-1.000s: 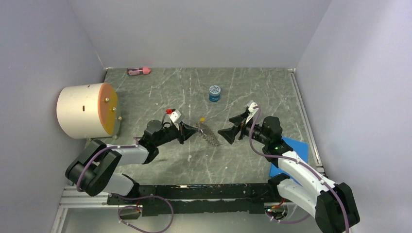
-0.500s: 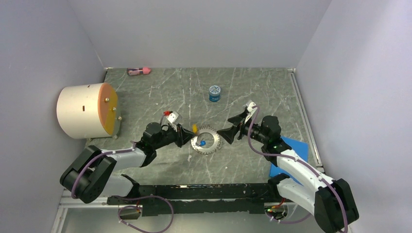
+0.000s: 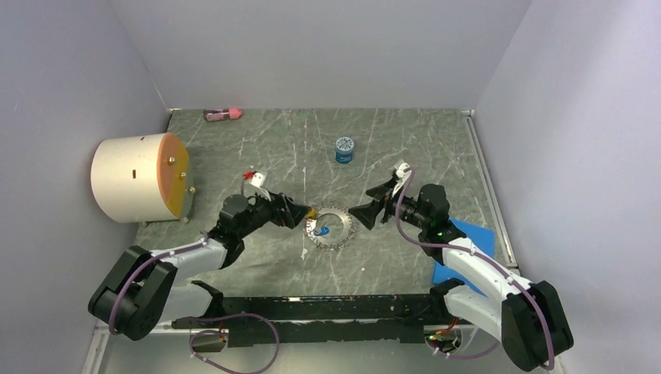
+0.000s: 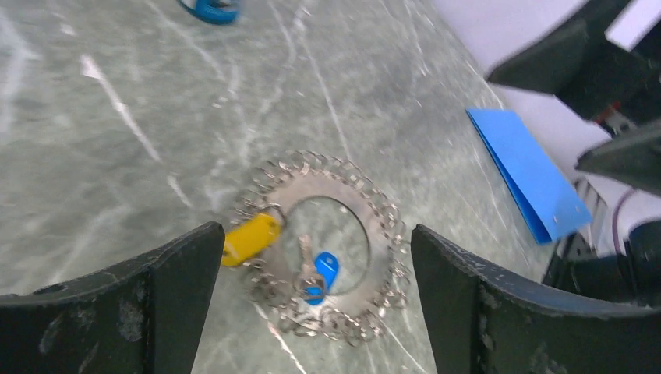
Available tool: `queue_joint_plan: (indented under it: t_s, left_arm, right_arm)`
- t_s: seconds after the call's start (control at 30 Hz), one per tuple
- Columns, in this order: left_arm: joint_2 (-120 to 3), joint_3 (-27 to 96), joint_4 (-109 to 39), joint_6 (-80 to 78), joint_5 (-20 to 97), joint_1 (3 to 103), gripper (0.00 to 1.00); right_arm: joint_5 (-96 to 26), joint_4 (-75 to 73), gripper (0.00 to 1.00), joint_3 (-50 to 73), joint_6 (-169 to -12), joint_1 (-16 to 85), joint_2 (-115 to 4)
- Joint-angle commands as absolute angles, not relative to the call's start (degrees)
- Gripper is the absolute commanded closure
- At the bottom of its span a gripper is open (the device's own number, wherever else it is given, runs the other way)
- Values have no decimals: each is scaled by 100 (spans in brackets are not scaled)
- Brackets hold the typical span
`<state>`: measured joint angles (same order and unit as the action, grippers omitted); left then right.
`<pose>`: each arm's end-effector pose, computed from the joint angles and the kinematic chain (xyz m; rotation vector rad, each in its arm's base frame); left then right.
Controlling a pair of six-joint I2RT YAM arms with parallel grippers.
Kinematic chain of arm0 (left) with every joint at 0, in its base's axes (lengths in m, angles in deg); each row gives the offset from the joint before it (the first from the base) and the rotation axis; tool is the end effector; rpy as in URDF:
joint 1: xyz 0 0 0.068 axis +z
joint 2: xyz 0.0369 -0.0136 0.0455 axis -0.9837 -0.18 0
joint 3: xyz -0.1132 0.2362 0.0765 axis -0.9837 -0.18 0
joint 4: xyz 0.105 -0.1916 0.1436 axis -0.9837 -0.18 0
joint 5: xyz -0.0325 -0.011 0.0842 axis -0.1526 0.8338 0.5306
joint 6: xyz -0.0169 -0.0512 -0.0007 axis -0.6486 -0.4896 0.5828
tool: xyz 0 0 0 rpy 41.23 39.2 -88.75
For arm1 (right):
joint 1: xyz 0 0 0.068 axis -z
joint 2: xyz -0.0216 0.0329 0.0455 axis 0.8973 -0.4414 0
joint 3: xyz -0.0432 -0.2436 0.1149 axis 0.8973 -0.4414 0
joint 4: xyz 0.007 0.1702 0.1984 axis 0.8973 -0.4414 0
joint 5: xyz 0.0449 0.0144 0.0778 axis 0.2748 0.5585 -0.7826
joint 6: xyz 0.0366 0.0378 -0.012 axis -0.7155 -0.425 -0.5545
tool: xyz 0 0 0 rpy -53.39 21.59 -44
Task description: Put the keys on the keyring
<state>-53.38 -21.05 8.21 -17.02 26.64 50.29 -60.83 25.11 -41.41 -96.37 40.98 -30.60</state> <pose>0.1954 -0.1239 0.1853 0.3048 1.7921 -1.0156 0.1888 0.1010 0.2313 -0.6042 1.6840 0.9569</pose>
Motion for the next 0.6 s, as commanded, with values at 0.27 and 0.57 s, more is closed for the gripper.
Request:
queue_joint_plan:
  t_s: [0.27, 0.57]
  left_arm:
    - [-5591, -2898, 3159, -3611, 1921, 7807, 6]
    - [-4037, -3212, 1519, -2673, 3252, 8549, 6]
  right_arm:
    - [-6143, 3261, 1, -4175, -10637, 5671, -3405]
    - [-4746, 3023, 1, -4453, -10964, 6910, -3374]
